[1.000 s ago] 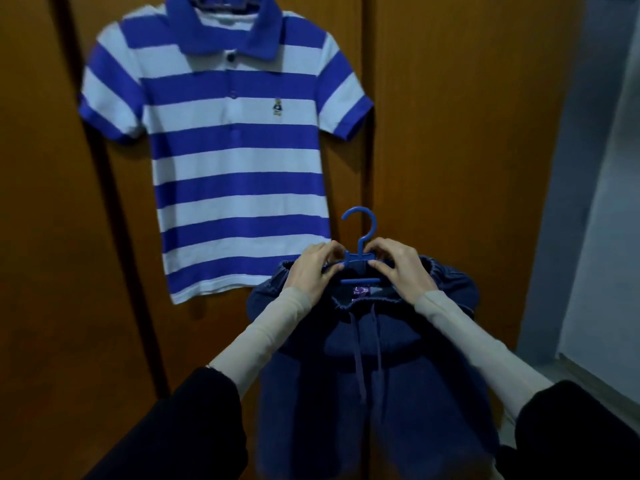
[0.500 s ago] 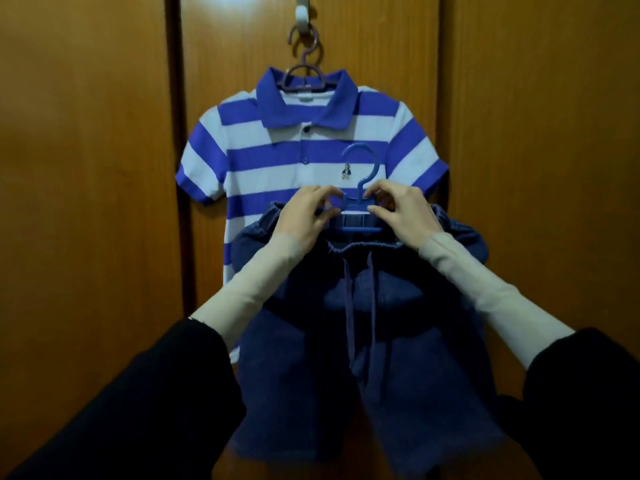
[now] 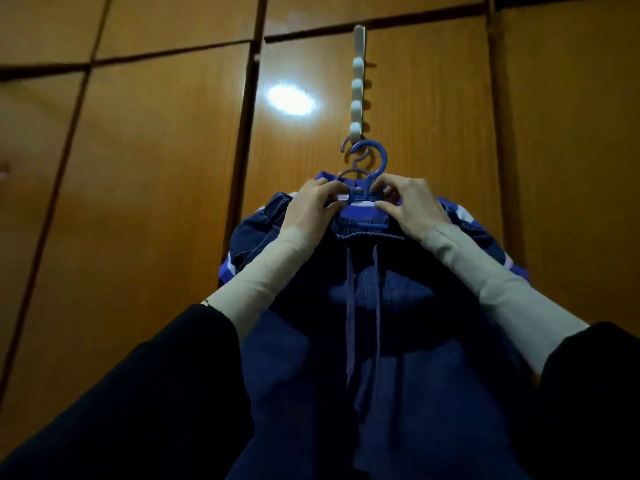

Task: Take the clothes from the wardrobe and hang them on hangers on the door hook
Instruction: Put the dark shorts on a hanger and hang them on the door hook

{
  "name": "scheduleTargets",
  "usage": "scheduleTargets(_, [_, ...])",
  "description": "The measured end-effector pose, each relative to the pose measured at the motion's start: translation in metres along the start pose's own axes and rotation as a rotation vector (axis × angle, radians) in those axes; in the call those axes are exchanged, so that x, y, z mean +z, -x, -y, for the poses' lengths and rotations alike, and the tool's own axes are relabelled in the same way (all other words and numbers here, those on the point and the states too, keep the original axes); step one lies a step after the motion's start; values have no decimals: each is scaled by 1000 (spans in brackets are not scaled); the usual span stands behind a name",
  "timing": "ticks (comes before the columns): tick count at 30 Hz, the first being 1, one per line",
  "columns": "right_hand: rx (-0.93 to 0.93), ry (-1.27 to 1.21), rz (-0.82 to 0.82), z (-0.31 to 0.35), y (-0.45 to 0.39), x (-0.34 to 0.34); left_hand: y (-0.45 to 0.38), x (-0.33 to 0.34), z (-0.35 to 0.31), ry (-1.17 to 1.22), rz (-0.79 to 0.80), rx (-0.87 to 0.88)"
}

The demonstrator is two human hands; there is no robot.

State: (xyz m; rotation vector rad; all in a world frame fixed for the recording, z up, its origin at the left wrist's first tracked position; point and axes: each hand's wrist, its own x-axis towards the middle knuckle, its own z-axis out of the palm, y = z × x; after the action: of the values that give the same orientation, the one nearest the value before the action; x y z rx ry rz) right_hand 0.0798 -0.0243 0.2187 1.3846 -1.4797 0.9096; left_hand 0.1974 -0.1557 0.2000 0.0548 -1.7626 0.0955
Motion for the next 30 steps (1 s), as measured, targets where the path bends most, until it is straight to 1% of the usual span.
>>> scheduleTargets(4, [-17,-9,-78,0,-38,-3,-36,-7,9,-31,-79,48])
scheduleTargets(7, [-17,13,-85,-2,-63,-4,-59,-8,17,-14,-107,61])
scheduleTargets(10, [-3,35,-74,-8,-78,3,-73,-2,26,-3,-102,52])
scheduleTargets(14, [12,73,-59,-15,-88,19,-80,14,41,48,-101,16])
scheduleTargets(18, [43,95,-98,-23,-97,31,-87,26,52,79,-126,1])
scheduleTargets(21, [51,141,-110,-24,-107,32,-99,28,55,98,-106,-20])
scheduleTargets(25, [85,194,-82,-25,-117,34,-108,33,59,116,-83,-54])
scheduleTargets(30, [95,202,-72,-28,-109,43,-93,45,70,173,-150,-55])
